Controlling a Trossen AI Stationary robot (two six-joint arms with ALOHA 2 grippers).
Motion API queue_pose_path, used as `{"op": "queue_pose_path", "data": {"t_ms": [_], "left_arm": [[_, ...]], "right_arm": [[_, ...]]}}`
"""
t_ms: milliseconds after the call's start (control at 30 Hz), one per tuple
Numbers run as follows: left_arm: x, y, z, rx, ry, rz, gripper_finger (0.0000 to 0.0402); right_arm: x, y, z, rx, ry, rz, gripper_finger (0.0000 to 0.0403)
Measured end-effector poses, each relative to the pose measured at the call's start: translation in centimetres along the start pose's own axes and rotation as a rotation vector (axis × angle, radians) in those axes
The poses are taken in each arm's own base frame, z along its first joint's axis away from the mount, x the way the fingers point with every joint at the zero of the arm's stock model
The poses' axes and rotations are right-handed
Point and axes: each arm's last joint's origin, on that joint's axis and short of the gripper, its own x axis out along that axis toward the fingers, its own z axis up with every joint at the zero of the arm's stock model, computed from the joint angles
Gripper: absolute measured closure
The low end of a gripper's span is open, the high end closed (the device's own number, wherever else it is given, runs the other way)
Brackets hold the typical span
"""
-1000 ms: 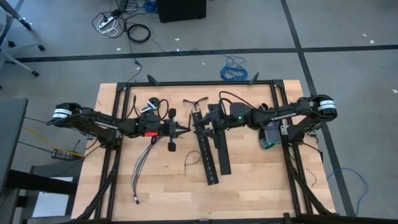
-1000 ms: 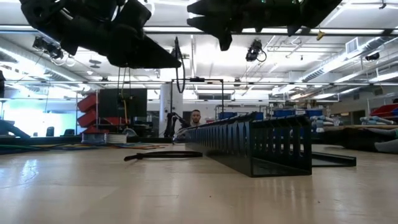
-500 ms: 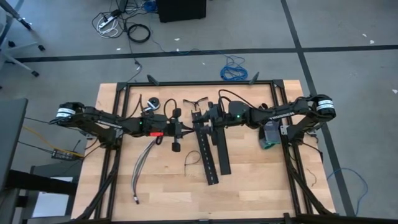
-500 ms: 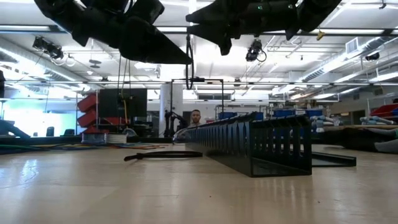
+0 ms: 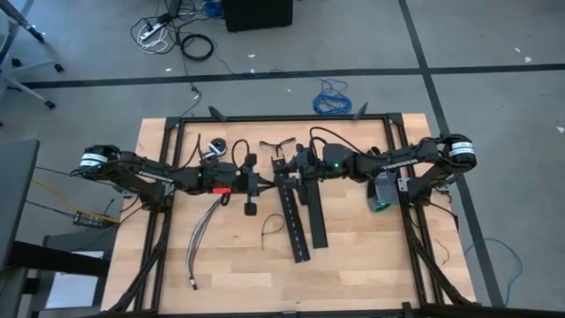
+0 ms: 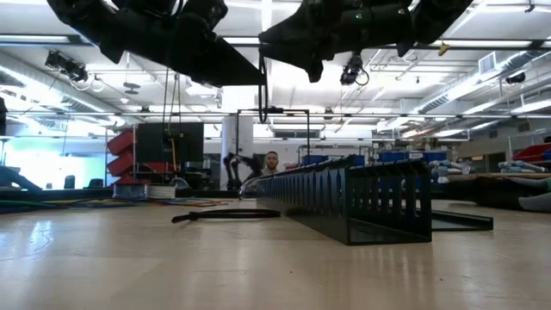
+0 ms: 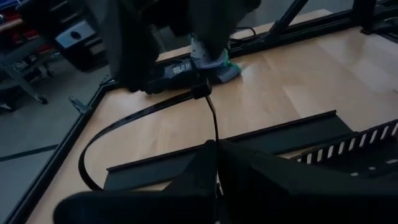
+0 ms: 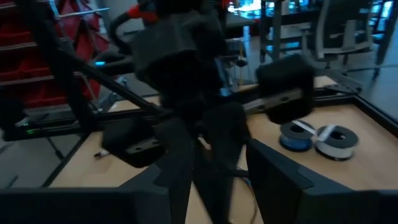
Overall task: Ziptie cables
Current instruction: Wrap the black zip tie on the cable
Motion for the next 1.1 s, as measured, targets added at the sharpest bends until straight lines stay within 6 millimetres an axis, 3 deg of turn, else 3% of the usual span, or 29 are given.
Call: {"op": "queue_pose_path", "data": {"t_ms": [700, 1100], "left_arm": [[-0.01, -0.04, 0.03, -0.007, -0.004, -0.005, 0.0402], [-0.01, -0.02, 0.15, -0.009, -0.018, -0.002, 0.0402]], "right_arm": [[0.0, -0.03, -0.24, -0.033, 0.025, -0.001, 0.0395], [-0.01, 0.08, -0.24, -0.043, 0.03, 0.039, 0.0402]]}}
